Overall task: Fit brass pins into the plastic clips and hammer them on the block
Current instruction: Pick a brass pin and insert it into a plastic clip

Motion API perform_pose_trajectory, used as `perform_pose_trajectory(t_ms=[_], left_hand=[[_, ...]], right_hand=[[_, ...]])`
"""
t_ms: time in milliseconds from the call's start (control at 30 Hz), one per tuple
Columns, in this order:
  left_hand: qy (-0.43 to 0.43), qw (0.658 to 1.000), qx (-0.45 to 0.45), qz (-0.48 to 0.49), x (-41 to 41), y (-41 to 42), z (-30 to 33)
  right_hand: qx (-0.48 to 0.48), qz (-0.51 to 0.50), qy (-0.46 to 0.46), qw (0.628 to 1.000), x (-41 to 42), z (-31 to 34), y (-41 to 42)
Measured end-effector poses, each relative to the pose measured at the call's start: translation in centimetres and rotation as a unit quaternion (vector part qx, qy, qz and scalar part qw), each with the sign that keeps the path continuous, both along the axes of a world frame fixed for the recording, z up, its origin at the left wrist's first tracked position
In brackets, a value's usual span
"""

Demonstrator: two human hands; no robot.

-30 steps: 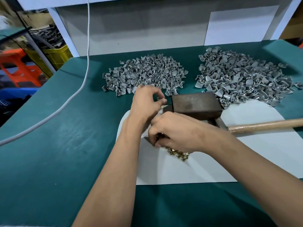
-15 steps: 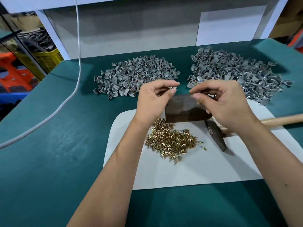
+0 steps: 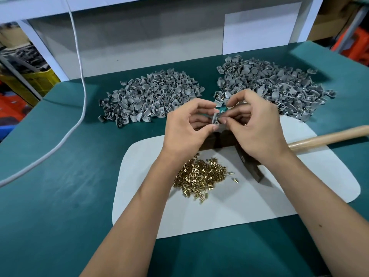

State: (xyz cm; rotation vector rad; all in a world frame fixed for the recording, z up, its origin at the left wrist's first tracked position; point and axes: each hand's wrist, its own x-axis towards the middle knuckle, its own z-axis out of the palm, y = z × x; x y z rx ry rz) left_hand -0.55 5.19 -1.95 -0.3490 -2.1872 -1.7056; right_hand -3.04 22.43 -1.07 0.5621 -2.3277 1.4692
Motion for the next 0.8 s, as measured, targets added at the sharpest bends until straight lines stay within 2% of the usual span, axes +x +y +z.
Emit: perform_pose_trajectory(t_ms=[333, 633, 800], left_hand=[[-0.007, 1.000, 0.019, 0.009, 0.1, -0.2, 0.3], [-0.011, 1.000, -0.011, 0.027, 0.3, 0.3, 0.2], [-0.005, 0.998, 0.009, 0.054, 0.3, 0.9, 0.0]], right_hand=[[-0.032, 0.007, 0.008, 0.999, 0.2, -0.1, -0.3], [0.039, 0.013, 0.050, 0.998, 0.6, -0.2, -0.8], [0.052, 0.004, 0.067, 0.996, 0.4, -0.4, -0.9]])
